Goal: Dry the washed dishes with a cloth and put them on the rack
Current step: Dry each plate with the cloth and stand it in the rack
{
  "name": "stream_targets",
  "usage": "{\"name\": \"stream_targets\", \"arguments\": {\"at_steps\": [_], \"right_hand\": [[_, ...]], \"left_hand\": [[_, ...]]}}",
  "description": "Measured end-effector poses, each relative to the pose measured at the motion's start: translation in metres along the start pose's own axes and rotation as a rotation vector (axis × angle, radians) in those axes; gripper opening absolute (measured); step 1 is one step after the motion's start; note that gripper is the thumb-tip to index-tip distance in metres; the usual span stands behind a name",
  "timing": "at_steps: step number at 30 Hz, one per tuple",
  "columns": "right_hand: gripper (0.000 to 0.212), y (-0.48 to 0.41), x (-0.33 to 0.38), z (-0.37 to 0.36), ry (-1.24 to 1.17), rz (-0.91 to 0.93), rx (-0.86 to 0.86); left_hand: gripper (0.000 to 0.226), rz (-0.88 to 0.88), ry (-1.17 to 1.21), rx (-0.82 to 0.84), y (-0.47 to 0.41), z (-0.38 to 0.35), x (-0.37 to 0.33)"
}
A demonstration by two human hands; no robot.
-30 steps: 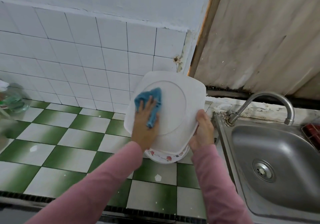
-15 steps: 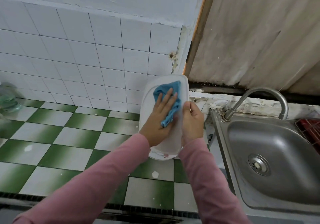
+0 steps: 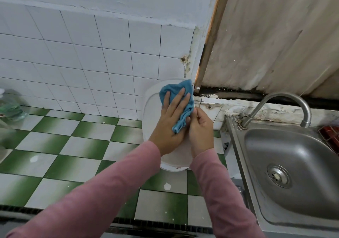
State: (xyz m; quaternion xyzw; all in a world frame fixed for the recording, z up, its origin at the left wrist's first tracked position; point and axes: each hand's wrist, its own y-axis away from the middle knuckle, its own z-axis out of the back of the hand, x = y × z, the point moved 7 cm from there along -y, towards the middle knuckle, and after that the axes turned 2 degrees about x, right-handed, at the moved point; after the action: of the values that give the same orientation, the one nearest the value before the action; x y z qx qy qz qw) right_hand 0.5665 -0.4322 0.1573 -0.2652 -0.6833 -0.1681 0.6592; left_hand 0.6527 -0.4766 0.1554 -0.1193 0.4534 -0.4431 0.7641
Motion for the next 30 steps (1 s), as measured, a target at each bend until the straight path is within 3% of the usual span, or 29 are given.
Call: {"name": "stream_targets", "arguments": {"at_steps": [5, 9, 11, 16, 19, 24, 27, 30], "right_hand": [[0.032, 0.007, -0.008, 0.0, 0.141, 0.064, -0.005], [0.03, 0.008, -0.005, -0.002, 0.093, 0.063, 0.007], [0.03, 0.01, -0.004, -0.001, 0.106, 0.055, 0.012], [0.031, 0.02, 0.006, 0.002, 0.066, 0.053, -0.014], [0.03, 0.022, 0.005, 0.012, -0.075, -0.052, -0.114], [0.029, 0.026, -0.017, 0.019, -0.294, -0.231, -0.319], [0.027, 0.028, -0.03, 0.024, -0.384, -0.327, -0.404], [0.022, 0.026, -0.042, 0.026, -0.439, -0.398, -0.433]], "left_hand": [[0.056, 0.278, 0.154, -0.111, -0.019, 0.02, 0.03], [0.061, 0.103, 0.007, -0.047, -0.005, 0.017, 0.014], [0.058, 0.115, 0.0, -0.092, -0.004, 0.025, 0.026], [0.043, 0.539, 0.37, -0.346, -0.001, 0.047, 0.082], [0.044, 0.714, 0.434, -0.377, 0.024, 0.044, 0.11], [0.042, 0.738, 0.391, -0.409, 0.055, 0.032, 0.116], [0.039, 0.77, 0.427, -0.357, 0.069, 0.021, 0.12], [0.042, 0.681, 0.337, -0.262, 0.084, 0.008, 0.113]]}}
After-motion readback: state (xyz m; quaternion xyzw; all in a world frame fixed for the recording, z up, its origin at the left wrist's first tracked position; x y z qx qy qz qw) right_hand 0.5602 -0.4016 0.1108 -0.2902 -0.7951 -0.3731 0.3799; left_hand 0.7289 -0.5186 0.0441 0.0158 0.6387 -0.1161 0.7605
